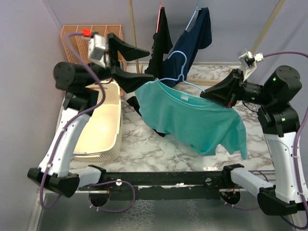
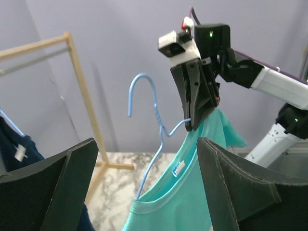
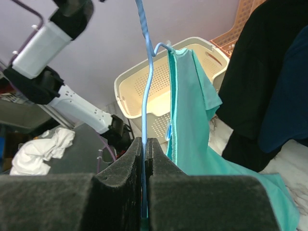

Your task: Remove the t-shirt from the hanger

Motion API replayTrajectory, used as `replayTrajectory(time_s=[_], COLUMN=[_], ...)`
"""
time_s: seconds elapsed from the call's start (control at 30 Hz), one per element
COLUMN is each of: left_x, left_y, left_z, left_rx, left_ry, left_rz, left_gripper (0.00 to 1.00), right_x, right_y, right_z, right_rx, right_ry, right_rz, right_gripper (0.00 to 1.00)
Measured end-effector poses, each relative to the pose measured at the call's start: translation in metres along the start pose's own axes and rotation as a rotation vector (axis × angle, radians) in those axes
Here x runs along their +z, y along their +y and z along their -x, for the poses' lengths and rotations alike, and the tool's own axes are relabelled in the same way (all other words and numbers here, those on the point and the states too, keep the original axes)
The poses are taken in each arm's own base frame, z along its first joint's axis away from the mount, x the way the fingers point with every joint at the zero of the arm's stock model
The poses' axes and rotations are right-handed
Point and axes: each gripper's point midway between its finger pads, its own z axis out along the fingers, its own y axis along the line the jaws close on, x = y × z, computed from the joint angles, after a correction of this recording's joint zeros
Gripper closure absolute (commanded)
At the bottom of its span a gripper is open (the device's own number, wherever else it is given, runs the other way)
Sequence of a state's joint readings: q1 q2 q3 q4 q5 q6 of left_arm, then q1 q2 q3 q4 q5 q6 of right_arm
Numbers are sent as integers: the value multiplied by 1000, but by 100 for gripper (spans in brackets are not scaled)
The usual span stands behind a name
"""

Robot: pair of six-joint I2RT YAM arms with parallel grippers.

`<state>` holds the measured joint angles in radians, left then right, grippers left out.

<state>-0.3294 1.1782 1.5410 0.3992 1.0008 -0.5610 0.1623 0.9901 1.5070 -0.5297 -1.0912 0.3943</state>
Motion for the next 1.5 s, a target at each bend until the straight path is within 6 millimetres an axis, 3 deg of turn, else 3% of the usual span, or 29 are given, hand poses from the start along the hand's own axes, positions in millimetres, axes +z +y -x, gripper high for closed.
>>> replayTrajectory(time_s=[0.17, 0.3, 0.87, 0.93, 1.0, 1.03, 1.07, 1.2, 1.37, 1.43, 1.5], left_x=[15, 26, 60, 64, 67, 68, 69, 69, 65, 63, 62], left_y=[29, 30, -1, -1, -1, 0, 0, -2, -6, -9, -11], left_z=[-47, -74, -89, -95, -102, -106, -110, -114, -112, -112, -112], left_rx=[-171, -272, -329, -345, -366, -377, -387, -385, -354, -347, -344], left_ry=[65, 106, 146, 160, 177, 186, 196, 225, 241, 247, 254], left_rz=[-57, -109, -294, -304, -308, -307, -309, -321, -310, -307, -297], left_gripper=[13, 13, 21, 27, 46, 80, 100, 100, 100, 100, 100], right_x=[6, 7, 15, 15, 15, 15, 15, 15, 14, 13, 12], right_y=[-4, 1, -14, -14, -14, -15, -15, -21, -21, -23, -24], right_z=[3, 8, 1, 1, 1, 1, 1, 1, -3, -6, -11], right_rx=[23, 4, 31, 29, 30, 30, 31, 35, 13, -3, -12], right_ry=[1, -11, 1, 1, 1, 1, 1, -2, 1, -1, 1], right_rz=[47, 77, 93, 93, 93, 93, 93, 72, 64, 49, 31], right_gripper=[99, 99, 99, 99, 99, 99, 99, 99, 91, 77, 55])
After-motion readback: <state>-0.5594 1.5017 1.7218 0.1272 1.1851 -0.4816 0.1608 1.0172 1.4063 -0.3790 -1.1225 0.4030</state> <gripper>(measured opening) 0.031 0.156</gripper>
